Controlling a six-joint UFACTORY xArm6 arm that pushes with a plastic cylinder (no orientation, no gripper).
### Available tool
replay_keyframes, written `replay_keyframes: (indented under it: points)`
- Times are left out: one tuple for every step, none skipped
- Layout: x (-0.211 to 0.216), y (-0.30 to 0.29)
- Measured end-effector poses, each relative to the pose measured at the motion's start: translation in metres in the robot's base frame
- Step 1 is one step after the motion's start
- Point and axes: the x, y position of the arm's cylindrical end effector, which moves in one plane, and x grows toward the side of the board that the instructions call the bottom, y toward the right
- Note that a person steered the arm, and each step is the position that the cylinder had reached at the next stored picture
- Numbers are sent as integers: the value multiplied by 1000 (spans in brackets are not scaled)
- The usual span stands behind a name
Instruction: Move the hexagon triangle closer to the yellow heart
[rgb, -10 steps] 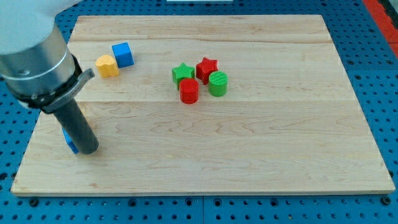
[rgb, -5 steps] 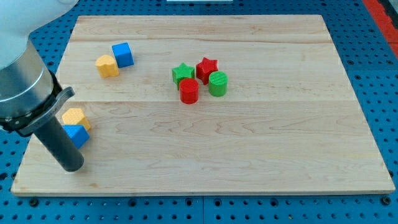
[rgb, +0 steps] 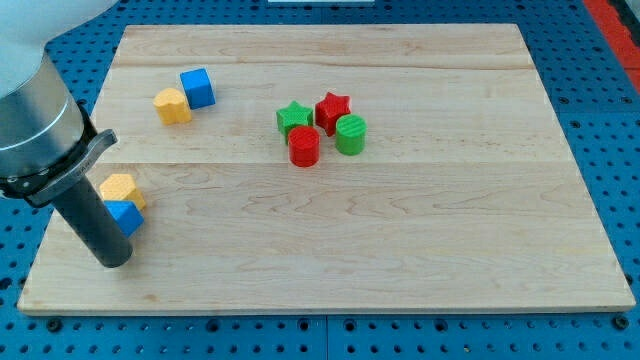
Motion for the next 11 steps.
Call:
replay_keyframes:
  points:
    - [0,-4]
    - [0,-12]
    - [2,-15]
    - [19,-17]
    - [20,-17]
    - [16,6]
    - [-2,97]
    - [-33,146]
    - [-46,168]
    - [-46,170]
    - [-46,167]
